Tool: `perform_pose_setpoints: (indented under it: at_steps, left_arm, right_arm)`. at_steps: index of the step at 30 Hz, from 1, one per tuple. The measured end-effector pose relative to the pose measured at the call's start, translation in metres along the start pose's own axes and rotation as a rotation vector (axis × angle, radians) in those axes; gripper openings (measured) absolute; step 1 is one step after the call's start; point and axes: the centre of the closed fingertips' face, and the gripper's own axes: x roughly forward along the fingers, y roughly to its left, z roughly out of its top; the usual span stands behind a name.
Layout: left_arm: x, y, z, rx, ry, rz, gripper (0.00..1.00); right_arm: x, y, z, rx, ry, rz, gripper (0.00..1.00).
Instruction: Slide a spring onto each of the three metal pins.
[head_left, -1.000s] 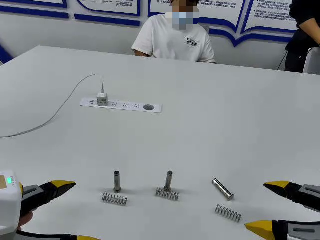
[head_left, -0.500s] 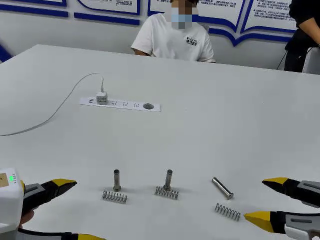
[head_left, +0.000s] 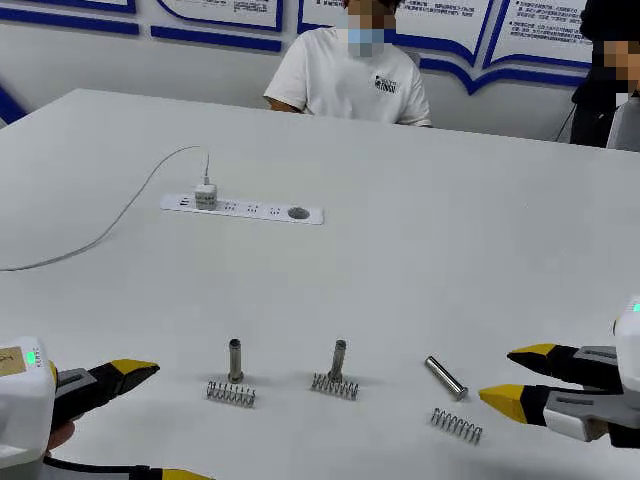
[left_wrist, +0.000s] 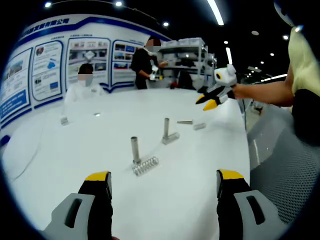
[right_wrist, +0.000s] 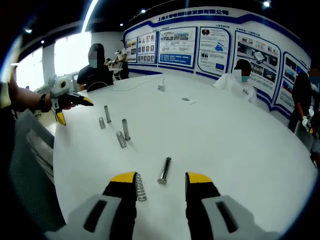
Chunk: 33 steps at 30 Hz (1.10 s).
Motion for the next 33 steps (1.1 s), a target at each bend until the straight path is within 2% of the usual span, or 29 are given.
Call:
perform_pose_setpoints:
  at_steps: [7,10,15,33]
  left_arm:
    - [0.000,0.000,-0.002,-0.003,0.003,0.002,0.87]
    - [0.000,0.000,-0.002,-0.003,0.002,0.003,0.87]
    - [0.000,-0.001,-0.003,-0.003,0.006,0.000,0.87]
    - [0.002,-0.003,-0.002,-0.005,0.006,-0.002,0.87]
  right_arm:
    - [0.014,-0.002,0.002,0.000,0.033,-0.009,0.33]
    - [0.020,-0.004,0.001,-0.011,0.060,-0.023,0.33]
    - [0.029,-0.007,0.004,-0.009,0.076,-0.039,0.31]
    - [0.066,-0.010,-0.001,-0.012,0.166,-0.047,0.28]
